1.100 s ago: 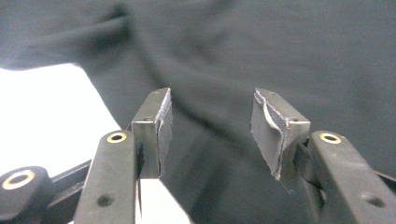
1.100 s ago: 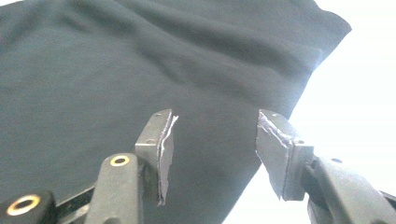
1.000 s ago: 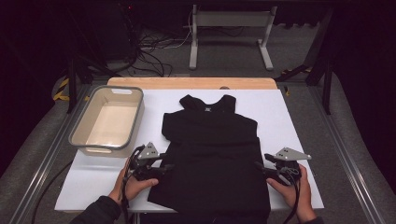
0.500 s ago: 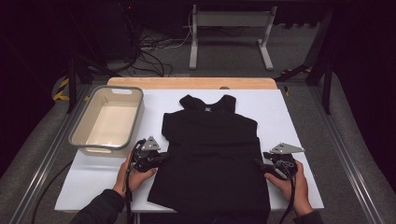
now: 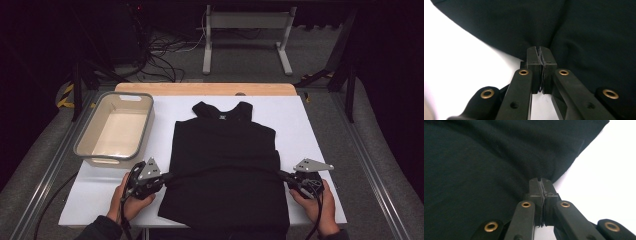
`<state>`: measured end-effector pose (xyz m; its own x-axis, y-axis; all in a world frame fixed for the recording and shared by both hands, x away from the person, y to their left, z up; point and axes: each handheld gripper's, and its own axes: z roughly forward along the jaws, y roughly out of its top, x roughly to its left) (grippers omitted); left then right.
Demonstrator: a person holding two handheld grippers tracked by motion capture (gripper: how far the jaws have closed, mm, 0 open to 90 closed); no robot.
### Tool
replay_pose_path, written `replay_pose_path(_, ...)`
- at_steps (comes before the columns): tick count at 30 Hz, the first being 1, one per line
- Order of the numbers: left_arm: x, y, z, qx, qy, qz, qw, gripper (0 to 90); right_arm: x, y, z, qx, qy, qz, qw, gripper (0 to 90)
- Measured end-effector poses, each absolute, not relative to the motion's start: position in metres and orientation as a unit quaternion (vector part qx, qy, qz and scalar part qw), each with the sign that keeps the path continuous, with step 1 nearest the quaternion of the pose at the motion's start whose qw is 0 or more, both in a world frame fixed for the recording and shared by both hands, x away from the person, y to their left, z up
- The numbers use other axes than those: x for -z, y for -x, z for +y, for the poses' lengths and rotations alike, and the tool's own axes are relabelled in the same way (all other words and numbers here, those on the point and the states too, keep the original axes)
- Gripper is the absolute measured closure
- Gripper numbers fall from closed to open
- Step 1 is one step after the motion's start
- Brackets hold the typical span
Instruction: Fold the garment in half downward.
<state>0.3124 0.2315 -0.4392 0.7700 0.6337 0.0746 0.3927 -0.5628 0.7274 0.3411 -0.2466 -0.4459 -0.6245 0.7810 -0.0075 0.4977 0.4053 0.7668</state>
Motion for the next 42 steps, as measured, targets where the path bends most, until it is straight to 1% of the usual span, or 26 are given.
replay_pose_path(2,0.438,-0.299,0.239,-0.167,-0.865,0.298,0.368,88.5,0.442,-0.335,-0.248,-0.388,-0.392,0.813,0.185,88.9)
replay_pose_path(5,0.435,-0.288,0.248,-0.165,-0.86,0.3,0.378,88.5,0.44,-0.33,-0.249,-0.388,-0.392,0.811,0.197,88.9)
replay_pose_path(7,0.435,-0.279,0.252,-0.159,-0.861,0.29,0.385,88.4,0.439,-0.328,-0.249,-0.391,-0.391,0.811,0.192,88.8)
replay_pose_path(11,0.434,-0.272,0.252,-0.167,-0.858,0.293,0.387,87.7,0.439,-0.325,-0.247,-0.393,-0.387,0.813,0.188,88.8)
replay_pose_path(14,0.432,-0.274,0.25,-0.177,-0.847,0.3,0.402,81.6,0.438,-0.323,-0.247,-0.397,-0.388,0.809,0.193,88.4)
replay_pose_path(15,0.431,-0.274,0.248,-0.18,-0.847,0.295,0.404,75.8,0.439,-0.323,-0.247,-0.395,-0.39,0.808,0.197,88.2)
replay_pose_path(17,0.43,-0.27,0.243,-0.178,-0.852,0.277,0.407,72.8,0.44,-0.323,-0.246,-0.389,-0.389,0.811,0.2,85.9)
replay_pose_path(20,0.43,-0.264,0.234,-0.157,-0.865,0.244,0.41,69.4,0.44,-0.323,-0.245,-0.391,-0.387,0.81,0.203,83.7)
replay_pose_path(23,0.437,-0.259,0.221,-0.111,-0.877,0.216,0.415,67.8,0.44,-0.323,-0.244,-0.397,-0.386,0.808,0.202,75.4)
replay_pose_path(24,0.44,-0.258,0.217,-0.099,-0.881,0.21,0.412,66.8,0.44,-0.323,-0.242,-0.398,-0.386,0.808,0.201,71.3)
replay_pose_path(26,0.446,-0.258,0.21,-0.083,-0.888,0.204,0.405,64.4,0.441,-0.322,-0.24,-0.4,-0.379,0.81,0.2,67.0)
replay_pose_path(28,0.452,-0.261,0.205,-0.078,-0.892,0.209,0.394,58.9,0.441,-0.322,-0.237,-0.402,-0.371,0.813,0.198,62.4)
replay_pose_path(29,0.454,-0.262,0.204,-0.076,-0.892,0.21,0.394,58.2,0.442,-0.321,-0.235,-0.401,-0.367,0.815,0.199,61.4)
replay_pose_path(31,0.458,-0.265,0.2,-0.087,-0.894,0.217,0.382,53.7,0.443,-0.321,-0.233,-0.402,-0.36,0.819,0.196,58.9)
replay_pose_path(33,0.462,-0.269,0.198,-0.093,-0.896,0.229,0.368,43.4,0.444,-0.322,-0.23,-0.403,-0.356,0.821,0.194,57.7)
replay_pose_path(35,0.463,-0.273,0.199,-0.089,-0.892,0.238,0.374,44.1,0.445,-0.322,-0.229,-0.403,-0.353,0.822,0.195,55.7)
replay_pose_path(36,0.463,-0.275,0.198,-0.096,-0.893,0.239,0.37,46.4,0.446,-0.323,-0.229,-0.403,-0.352,0.823,0.192,55.3)
replay_pose_path(39,0.463,-0.279,0.198,-0.097,-0.892,0.241,0.371,60.9,0.447,-0.324,-0.23,-0.405,-0.356,0.821,0.186,54.6)
replay_pose_path(40,0.462,-0.28,0.199,-0.098,-0.892,0.241,0.37,68.6,0.448,-0.325,-0.23,-0.404,-0.356,0.822,0.187,54.5)
replay_pose_path(42,0.462,-0.283,0.197,-0.093,-0.893,0.236,0.371,80.3,0.448,-0.325,-0.23,-0.406,-0.358,0.82,0.185,54.5)
